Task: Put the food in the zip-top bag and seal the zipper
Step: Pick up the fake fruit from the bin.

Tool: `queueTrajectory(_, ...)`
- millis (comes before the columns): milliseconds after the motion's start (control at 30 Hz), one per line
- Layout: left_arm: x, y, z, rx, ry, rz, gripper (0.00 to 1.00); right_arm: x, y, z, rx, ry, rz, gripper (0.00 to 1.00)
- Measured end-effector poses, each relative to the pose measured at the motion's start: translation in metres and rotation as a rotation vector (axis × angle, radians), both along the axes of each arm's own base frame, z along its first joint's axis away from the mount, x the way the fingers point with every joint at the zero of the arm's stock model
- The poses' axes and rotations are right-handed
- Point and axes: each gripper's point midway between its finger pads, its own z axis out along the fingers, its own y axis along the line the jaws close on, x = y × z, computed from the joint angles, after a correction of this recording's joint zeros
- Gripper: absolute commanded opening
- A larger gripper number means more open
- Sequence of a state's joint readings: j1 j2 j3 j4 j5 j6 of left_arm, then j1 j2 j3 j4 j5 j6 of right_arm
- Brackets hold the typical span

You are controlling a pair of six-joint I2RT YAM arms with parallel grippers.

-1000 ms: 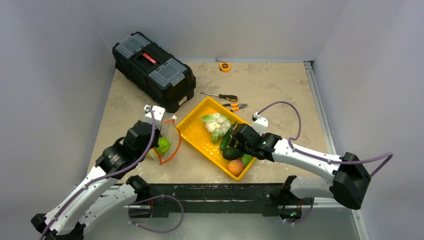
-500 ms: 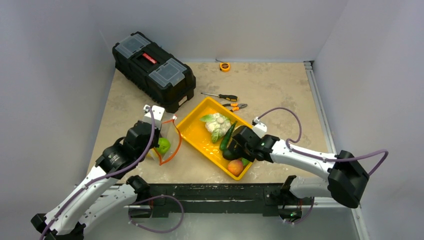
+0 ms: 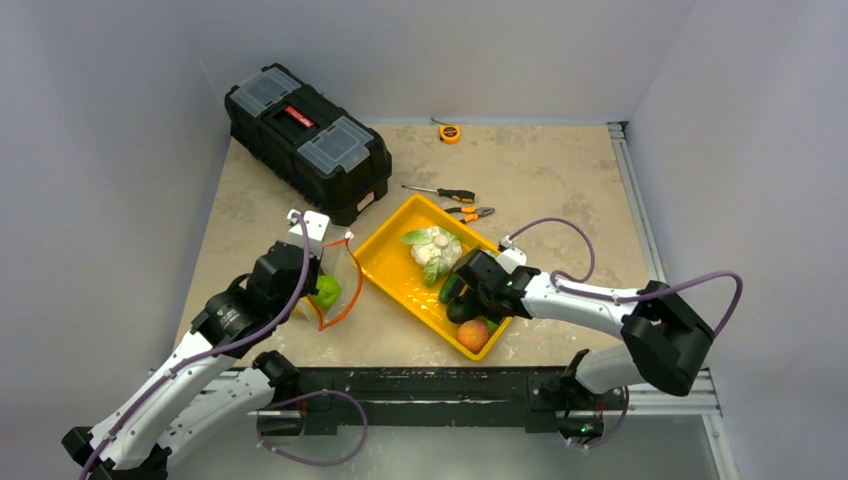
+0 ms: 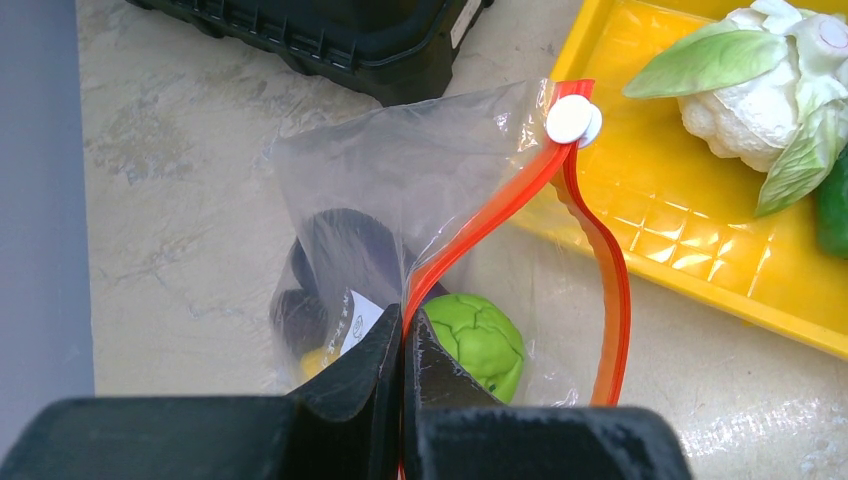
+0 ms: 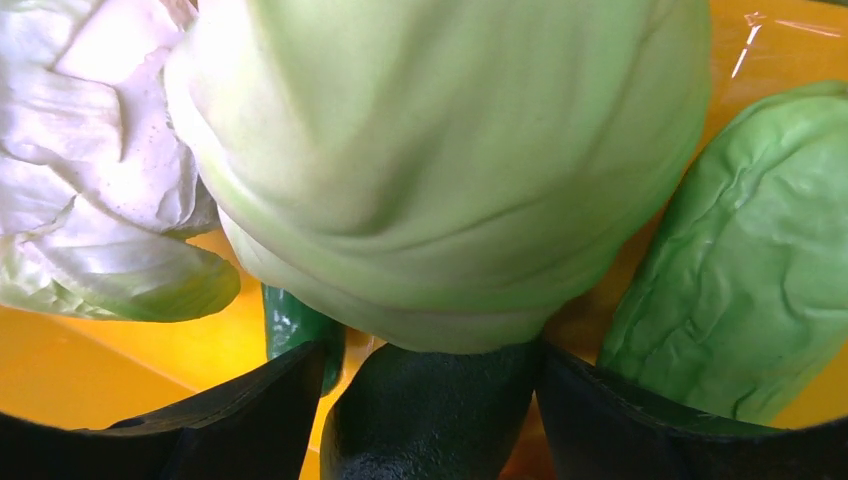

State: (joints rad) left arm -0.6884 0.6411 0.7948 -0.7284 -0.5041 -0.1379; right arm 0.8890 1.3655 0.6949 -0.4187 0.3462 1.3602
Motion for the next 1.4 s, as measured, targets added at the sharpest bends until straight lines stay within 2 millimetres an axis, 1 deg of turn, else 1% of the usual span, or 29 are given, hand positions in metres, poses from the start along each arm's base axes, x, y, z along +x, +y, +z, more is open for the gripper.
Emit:
queueTrajectory(100,0.000,0.000,0.000,0.000,0.000,0.000,0.00,0.001,0.003,-0.005,-0.009,0.010,0.009,0.76)
queueTrajectory(200,0.000,0.000,0.000,0.000,0.000,0.000,0.00,0.002,0.008,-0.004,-0.003,0.013,0.031,0.70)
queueTrajectory(267,0.000,0.000,0.000,0.000,0.000,0.000,0.00,0.002,0.010,-0.004,-0.009,0.016,0.043,0.64)
queueTrajectory(300,0.000,0.000,0.000,0.000,0.000,0.000,0.00,0.003,0.010,-0.003,-0.012,0.015,0.049,0.60)
queueTrajectory(367,0.000,0.000,0.000,0.000,0.000,0.000,0.00,0.005,0.012,0.000,-0.012,0.008,0.059,0.47)
queueTrajectory(433,0.000,0.000,0.000,0.000,0.000,0.000,0.00,0.008,0.016,0.005,-0.007,-0.006,0.071,0.38)
queueTrajectory(500,0.000,0.000,0.000,0.000,0.000,0.000,0.00,0.009,0.017,0.010,-0.002,-0.019,0.082,0.26)
queueTrajectory(667,0.000,0.000,0.000,0.000,0.000,0.000,0.00,0.013,0.020,0.029,0.025,-0.067,0.106,0.04)
queueTrajectory(733,0.000,0.000,0.000,0.000,0.000,0.000,0.00,0.015,0.022,0.038,0.036,-0.090,0.114,0.00)
queueTrajectory(933,0.000,0.000,0.000,0.000,0.000,0.000,0.00,0.023,0.024,0.050,0.021,-0.143,0.160,0.00)
queueTrajectory(1000,0.000,0.000,0.000,0.000,0.000,0.000,0.00,0.028,0.029,0.059,0.016,-0.178,0.197,0.00)
queueTrajectory(1100,0.000,0.000,0.001,-0.005,-0.005,0.000,0.00,0.045,0.049,0.087,0.050,-0.295,0.282,0.00)
queueTrajectory(1167,-0.001,0.000,0.004,-0.014,-0.014,-0.002,0.00,0.055,0.068,0.109,0.103,-0.385,0.340,0.00)
queueTrajectory(1200,-0.002,0.001,0.005,-0.019,-0.020,-0.002,0.00,0.059,0.080,0.124,0.142,-0.446,0.379,0.00)
queueTrajectory(1333,-0.005,0.003,0.012,-0.041,-0.047,-0.001,0.00,0.063,0.119,0.172,0.245,-0.633,0.492,0.00)
queueTrajectory(1400,-0.005,0.005,0.014,-0.048,-0.060,0.003,0.00,0.062,0.143,0.199,0.281,-0.733,0.544,0.00)
